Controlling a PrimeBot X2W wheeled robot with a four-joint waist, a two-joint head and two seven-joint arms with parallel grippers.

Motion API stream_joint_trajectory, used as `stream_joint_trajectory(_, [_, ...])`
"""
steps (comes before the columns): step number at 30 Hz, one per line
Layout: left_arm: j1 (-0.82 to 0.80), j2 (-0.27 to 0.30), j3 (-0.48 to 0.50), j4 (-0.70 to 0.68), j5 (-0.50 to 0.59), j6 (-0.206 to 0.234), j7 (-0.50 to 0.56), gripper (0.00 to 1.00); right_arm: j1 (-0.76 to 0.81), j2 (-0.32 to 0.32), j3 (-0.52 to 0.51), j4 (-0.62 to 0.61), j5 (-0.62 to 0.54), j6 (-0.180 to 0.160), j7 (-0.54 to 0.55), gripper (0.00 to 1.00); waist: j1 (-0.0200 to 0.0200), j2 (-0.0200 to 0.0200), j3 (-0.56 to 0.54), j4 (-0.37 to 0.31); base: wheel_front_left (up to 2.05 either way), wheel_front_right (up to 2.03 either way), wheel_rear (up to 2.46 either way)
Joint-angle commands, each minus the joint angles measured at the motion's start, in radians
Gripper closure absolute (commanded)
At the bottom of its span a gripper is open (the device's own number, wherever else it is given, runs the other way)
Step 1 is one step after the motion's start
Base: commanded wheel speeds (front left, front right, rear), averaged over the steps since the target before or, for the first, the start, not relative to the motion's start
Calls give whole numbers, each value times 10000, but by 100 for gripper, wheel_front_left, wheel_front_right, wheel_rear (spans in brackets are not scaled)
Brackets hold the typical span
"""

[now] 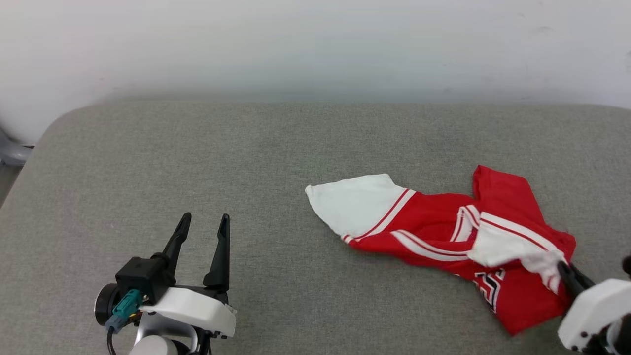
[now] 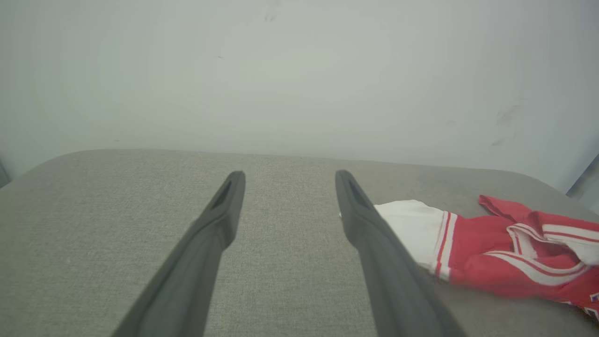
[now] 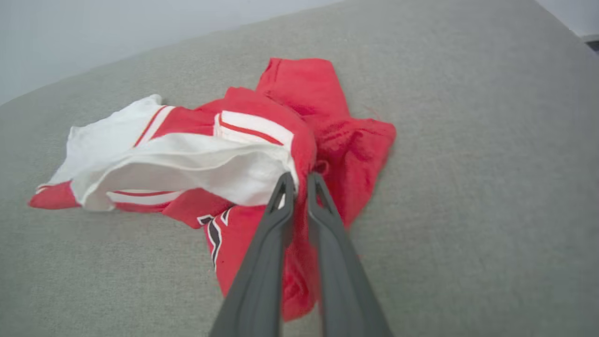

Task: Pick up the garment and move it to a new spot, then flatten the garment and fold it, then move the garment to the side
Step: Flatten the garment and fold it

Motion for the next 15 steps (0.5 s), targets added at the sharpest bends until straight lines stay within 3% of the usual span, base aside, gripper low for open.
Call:
stream_joint_trajectory(1, [7, 70, -10, -59, -1, 8, 29, 0, 200, 128, -648, 264, -15, -7, -75, 100, 0, -1, 126, -43, 0, 0, 0])
stream_joint_trajectory(7, [-167, 146, -3, -109, -41, -9, 52, 0, 7, 252, -2443, 1859, 33, -7, -743, 100, 0, -1, 467, -103, 0, 0, 0])
stream_joint_trajectory(8, [-193, 161, -1, -95, -51, -17, 51, 0, -82, 260, -2545, 2107, 33, -7, -930, 96, 0, -1, 499, -108, 0, 0, 0])
stream_joint_trajectory(9, [-204, 173, 5, -87, -63, -19, 48, 0, -175, 265, -2588, 2318, 37, -7, -1108, 57, 0, -1, 527, -116, 0, 0, 0])
stream_joint_trajectory(10, [-204, 173, 5, -87, -63, -19, 48, 0, -175, 265, -2588, 2318, 37, -7, -1108, 57, 0, -1, 527, -116, 0, 0, 0])
stream_joint_trajectory(11, [-224, 176, 6, -79, -66, -20, 46, 0, -219, 267, -2548, 2515, 1, -7, -1270, 13, 0, -1, 552, -119, 0, 0, 0])
stream_joint_trajectory(12, [-233, 183, 0, -68, -74, -24, 43, 0, -247, 269, -2508, 2668, -26, -7, -1443, 0, 0, -1, 563, -118, 0, 0, 0])
stream_joint_trajectory(15, [-238, 171, -33, -28, -81, -18, 34, 0, -310, 262, -2455, 2842, -40, -7, -2206, 0, 0, -1, 532, -103, 0, 0, 0])
